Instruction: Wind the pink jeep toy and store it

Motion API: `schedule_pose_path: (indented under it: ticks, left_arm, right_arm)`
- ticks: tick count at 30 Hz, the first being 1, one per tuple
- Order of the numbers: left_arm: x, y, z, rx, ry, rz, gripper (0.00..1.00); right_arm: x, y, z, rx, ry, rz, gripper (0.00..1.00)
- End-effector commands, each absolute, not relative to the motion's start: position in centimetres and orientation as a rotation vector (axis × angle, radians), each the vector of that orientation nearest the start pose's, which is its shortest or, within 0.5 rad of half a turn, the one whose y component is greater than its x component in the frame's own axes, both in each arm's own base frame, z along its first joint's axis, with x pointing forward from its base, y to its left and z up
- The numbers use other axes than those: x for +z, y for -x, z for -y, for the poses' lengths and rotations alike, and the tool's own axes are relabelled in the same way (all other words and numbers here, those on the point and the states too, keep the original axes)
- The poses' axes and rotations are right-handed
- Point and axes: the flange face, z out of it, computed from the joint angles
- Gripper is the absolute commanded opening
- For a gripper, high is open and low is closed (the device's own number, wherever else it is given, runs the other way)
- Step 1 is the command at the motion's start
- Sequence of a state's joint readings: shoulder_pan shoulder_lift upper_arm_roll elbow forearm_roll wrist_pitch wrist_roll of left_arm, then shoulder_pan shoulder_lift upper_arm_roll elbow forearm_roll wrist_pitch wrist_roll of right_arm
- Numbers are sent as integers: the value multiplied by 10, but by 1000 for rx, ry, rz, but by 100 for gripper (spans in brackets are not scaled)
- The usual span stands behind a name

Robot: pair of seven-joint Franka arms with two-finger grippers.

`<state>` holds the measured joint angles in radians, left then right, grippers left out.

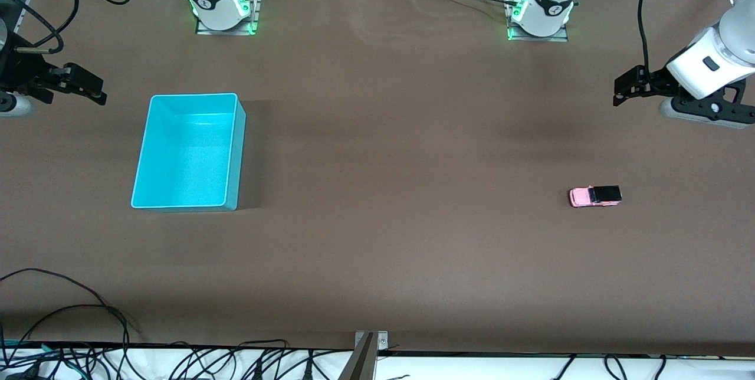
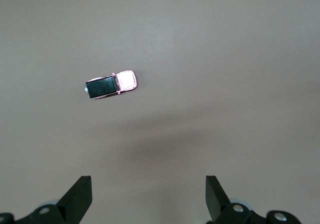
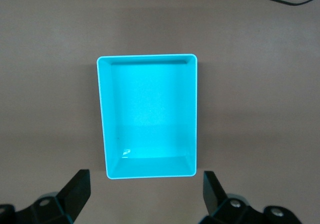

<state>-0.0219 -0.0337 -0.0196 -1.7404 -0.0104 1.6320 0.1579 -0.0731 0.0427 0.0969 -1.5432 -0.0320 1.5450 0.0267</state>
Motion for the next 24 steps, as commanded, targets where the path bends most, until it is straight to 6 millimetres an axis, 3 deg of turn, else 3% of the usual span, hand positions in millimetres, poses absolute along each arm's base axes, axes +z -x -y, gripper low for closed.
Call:
schedule_pose_path:
  ticks: [1,6,7,18,24]
  left_arm:
    - [563,-548,28,153,3111,-579,100]
    - [544,-560,26,201,3050,-878,100]
    - [534,-565,20,229,2969,-1060,100]
    - [513,-585,1,261,2838,-1408,100]
    - [476,-609,-25,253,2625,-1660,100]
  right_arm:
    - [617,-563,-8,60,3162,2,100]
    - [617,-563,-8,60,3162,2,100]
    - [617,-563,-8,60,3162,2,100]
    - [617,-563,-8,60,3162,2,100]
    - [617,-563,-8,62,3162,2,100]
